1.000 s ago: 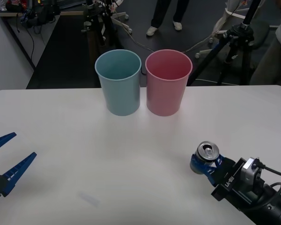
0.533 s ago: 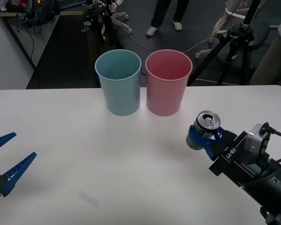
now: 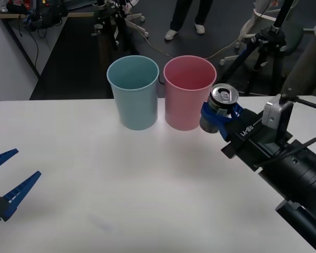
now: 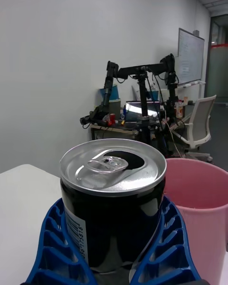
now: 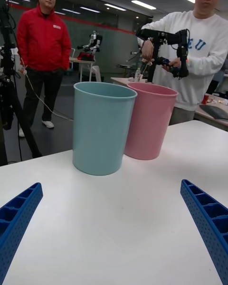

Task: Grasp the object on the table and drop it into the matching bin: aluminum can to the light blue bin, PET bottle to the pink bin.

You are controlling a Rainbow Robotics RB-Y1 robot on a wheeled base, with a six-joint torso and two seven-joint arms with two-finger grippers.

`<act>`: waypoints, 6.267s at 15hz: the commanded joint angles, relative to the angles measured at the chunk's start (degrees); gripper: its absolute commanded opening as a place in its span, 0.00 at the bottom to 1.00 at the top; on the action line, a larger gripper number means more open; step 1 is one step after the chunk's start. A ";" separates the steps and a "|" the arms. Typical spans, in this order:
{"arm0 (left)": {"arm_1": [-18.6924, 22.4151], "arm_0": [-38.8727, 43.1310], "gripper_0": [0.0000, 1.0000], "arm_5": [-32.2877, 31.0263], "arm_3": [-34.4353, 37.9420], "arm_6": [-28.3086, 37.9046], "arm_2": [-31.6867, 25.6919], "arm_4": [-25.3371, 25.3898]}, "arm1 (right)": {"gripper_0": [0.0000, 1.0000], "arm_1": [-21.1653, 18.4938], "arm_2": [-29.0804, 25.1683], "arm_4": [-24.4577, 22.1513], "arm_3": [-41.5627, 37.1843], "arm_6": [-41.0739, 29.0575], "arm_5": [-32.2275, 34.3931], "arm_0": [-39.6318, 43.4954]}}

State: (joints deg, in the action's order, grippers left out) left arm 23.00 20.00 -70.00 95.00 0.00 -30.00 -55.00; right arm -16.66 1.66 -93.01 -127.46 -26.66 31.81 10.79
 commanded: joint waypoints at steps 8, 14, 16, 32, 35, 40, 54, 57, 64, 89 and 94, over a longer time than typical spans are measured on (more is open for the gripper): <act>0.00 0.00 1.00 0.00 0.00 0.00 0.00 0.00 | 0.00 1.28 6.43 -30.39 4.06 -33.02 -2.11 -18.00; 0.00 0.00 1.00 0.00 0.00 0.00 0.00 0.00 | 0.00 8.14 6.25 -39.44 19.79 -35.21 -2.46 -32.15; 0.00 0.00 1.00 0.00 0.00 0.00 0.00 0.00 | 0.00 9.02 6.25 -39.88 24.71 -35.21 -4.04 -36.02; 0.00 0.00 1.00 0.00 0.00 0.00 0.00 0.00 | 0.00 14.64 10.82 -40.06 59.17 -34.25 -19.95 -58.17; 0.00 0.00 1.00 0.00 0.00 0.00 0.00 0.00 | 0.00 14.64 11.09 -40.06 61.37 -34.07 -21.09 -59.40; 0.00 0.00 1.00 0.00 0.00 0.00 0.00 0.00 | 0.54 14.64 11.44 -39.53 61.45 -34.33 -22.32 -59.40; 0.00 0.00 1.00 0.00 0.00 0.00 0.00 0.00 | 1.00 14.64 12.49 -38.47 61.37 -33.81 -24.87 -59.22; 0.00 0.00 1.00 0.00 0.00 0.00 0.00 0.00 | 1.00 14.12 12.93 -38.39 58.73 -32.93 -25.49 -56.94; 0.00 0.00 1.00 0.00 0.00 0.00 0.00 0.00 | 1.00 6.82 16.80 -36.98 40.71 -32.75 -23.11 -42.61; 0.00 0.00 1.00 0.00 0.00 0.00 0.00 0.00 | 1.00 -4.52 -25.12 16.90 7.93 6.62 21.89 9.25; 0.00 0.00 1.00 0.00 0.00 0.00 0.00 0.00 | 1.00 -4.52 -31.80 26.92 15.66 14.53 33.58 11.71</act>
State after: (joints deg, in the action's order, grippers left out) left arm 23.00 20.00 -70.00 95.00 0.00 -30.00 -55.00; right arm -21.19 -29.31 -67.31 -113.60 -13.93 63.72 22.56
